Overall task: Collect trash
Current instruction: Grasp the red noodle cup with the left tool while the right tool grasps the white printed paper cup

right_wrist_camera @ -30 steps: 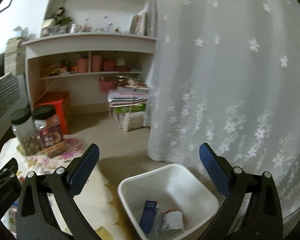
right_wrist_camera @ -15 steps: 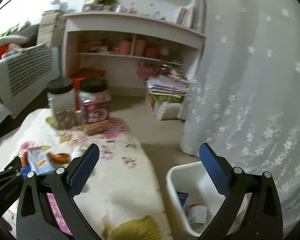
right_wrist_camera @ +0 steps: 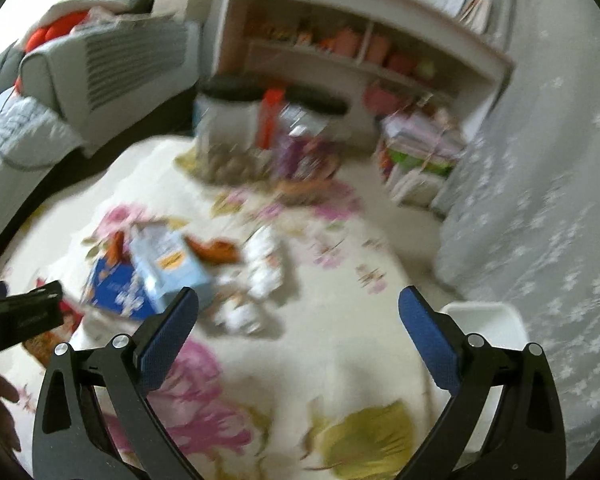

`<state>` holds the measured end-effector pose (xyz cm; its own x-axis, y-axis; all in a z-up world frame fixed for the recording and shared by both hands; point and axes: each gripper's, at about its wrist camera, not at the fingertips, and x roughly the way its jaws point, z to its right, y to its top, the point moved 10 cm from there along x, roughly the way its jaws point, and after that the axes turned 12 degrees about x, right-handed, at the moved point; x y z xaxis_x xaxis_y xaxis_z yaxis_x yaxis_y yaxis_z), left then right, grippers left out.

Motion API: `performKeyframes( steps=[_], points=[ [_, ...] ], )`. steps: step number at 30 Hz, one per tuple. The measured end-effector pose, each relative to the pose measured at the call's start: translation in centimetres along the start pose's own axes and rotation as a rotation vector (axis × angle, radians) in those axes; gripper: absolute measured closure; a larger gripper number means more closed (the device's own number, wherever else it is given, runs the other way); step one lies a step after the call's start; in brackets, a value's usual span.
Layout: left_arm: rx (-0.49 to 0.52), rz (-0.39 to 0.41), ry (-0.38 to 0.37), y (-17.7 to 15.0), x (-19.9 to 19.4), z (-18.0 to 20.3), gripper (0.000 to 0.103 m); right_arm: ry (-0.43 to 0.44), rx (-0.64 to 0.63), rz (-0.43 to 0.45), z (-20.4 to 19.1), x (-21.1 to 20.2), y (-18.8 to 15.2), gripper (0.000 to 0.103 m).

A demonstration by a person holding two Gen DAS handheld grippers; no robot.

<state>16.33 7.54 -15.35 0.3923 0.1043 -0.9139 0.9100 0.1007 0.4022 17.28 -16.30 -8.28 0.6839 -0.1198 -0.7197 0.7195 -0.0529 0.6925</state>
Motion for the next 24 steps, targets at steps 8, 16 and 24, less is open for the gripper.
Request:
performKeyframes(
  steps=[8,16,24],
  points=[
    [-0.015,-0.155,-0.263,-2.6,3.4,0.5,0.033,0.163,-0.001,-0.218,-4.8,2.9,-3.8,0.007],
    [-0.093,-0.086,-0.321,-1.8,1.4,-1.3,0.057,0.375,0.022,-0.420,-9.6,4.3,-7.4,0.007],
    [-0.174,0.040,-0.212,-0.2,-1.2,-6.5,0.057,0.505,0.048,-0.533,-13.9,5.0,-9.5,0.007]
  ],
)
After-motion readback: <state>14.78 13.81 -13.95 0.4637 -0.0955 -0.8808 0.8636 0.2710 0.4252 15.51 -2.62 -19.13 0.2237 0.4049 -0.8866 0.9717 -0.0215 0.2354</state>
